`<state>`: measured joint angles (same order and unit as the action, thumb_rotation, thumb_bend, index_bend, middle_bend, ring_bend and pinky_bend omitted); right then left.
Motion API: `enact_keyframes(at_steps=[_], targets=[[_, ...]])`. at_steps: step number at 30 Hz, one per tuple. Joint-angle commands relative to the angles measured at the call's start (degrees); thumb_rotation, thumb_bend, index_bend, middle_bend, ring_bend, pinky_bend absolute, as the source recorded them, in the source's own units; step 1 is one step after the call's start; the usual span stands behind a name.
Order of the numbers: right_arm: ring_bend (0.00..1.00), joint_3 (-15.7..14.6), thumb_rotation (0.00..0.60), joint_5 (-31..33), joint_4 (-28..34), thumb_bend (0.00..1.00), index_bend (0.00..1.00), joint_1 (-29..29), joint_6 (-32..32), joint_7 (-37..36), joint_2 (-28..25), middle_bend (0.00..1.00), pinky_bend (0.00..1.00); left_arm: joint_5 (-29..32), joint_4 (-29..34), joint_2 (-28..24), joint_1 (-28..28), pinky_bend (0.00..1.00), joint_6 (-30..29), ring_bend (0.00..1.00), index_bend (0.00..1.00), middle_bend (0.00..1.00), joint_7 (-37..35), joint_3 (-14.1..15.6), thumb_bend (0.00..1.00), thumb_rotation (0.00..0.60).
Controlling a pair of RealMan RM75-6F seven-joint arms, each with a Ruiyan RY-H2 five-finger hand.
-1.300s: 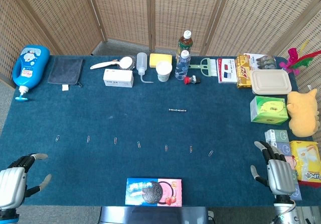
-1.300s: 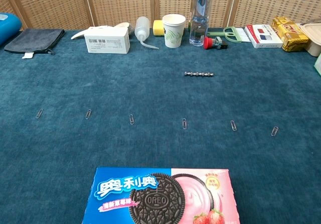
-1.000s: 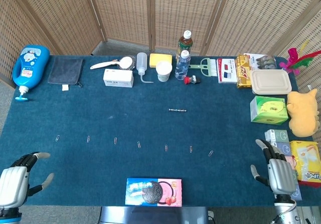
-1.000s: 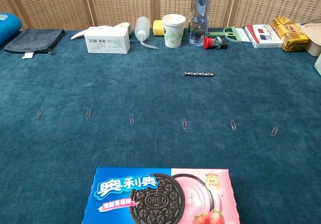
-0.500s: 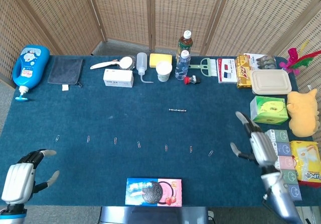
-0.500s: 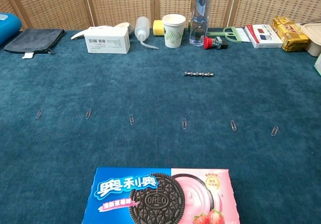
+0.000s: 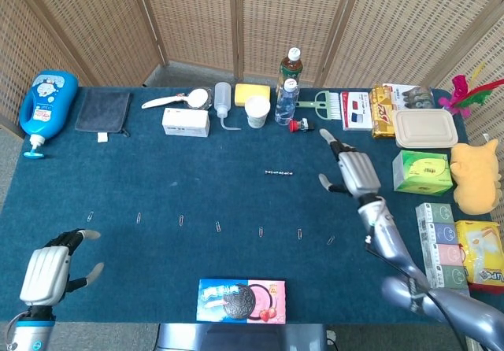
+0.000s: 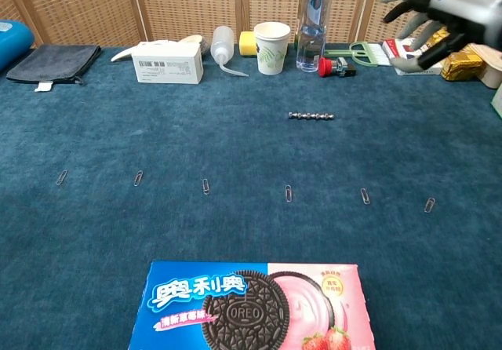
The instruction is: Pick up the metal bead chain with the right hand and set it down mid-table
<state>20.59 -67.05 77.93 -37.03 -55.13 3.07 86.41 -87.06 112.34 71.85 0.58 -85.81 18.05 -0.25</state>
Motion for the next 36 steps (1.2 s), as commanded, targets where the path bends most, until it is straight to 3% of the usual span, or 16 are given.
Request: enact_keyframes(at_steps=[1,3,5,12,22,36], targets=[[0.65,0.8,0.6,3.4,-8.3,0.39,0.15,-4.9,1.4,7.2,6.6,0.47,0.57,0.7,-0.1,0.3,-0.4,0.39,0.5,0.32,0.34,0.36,0.5,-0.2,0.39,0.6],[0.78,0.7,0.6,3.8,-10.1,0.39,0.25,-6.0,1.8,8.7,7.7,0.57,0.66,1.0,-0.1,0.4,-0.6,0.39,0.7,0.32,0.34,0.36,0.6,-0.3,0.39,0.6],[0.83,0.7,0.6,4.6,-12.2,0.39,0.34,-7.4,2.5,10.4,9.0,0.64,0.7,1.4,-0.1,0.5,-0.8,0.39,1.0,0.32,0.34,0.36,0.8,-0.4,0.39,0.6],[0.91,0.6,0.6,7.2,-16.9,0.39,0.53,-11.0,5.3,14.4,12.2,0.75,0.73,2.4,-0.5,0.8,-1.4,0.39,1.5,0.32,0.34,0.36,0.8,-0.9,0.39,0.6],[0.91,1.3,0.6,15.1,-19.2,0.39,0.55,-16.1,8.0,23.1,15.9,0.78,0.73,3.2,-2.6,1.6,-2.5,0.39,2.6,0.32,0.34,0.36,-1.2,-1.0,0.39,0.6],[0.9,-1.0,0.6,22.4,-21.6,0.39,0.48,-18.4,7.7,32.0,18.7,0.76,0.73,3.6,-4.6,1.8,-3.0,0.39,2.8,0.32,0.34,0.36,-3.6,-0.6,0.39,0.6]])
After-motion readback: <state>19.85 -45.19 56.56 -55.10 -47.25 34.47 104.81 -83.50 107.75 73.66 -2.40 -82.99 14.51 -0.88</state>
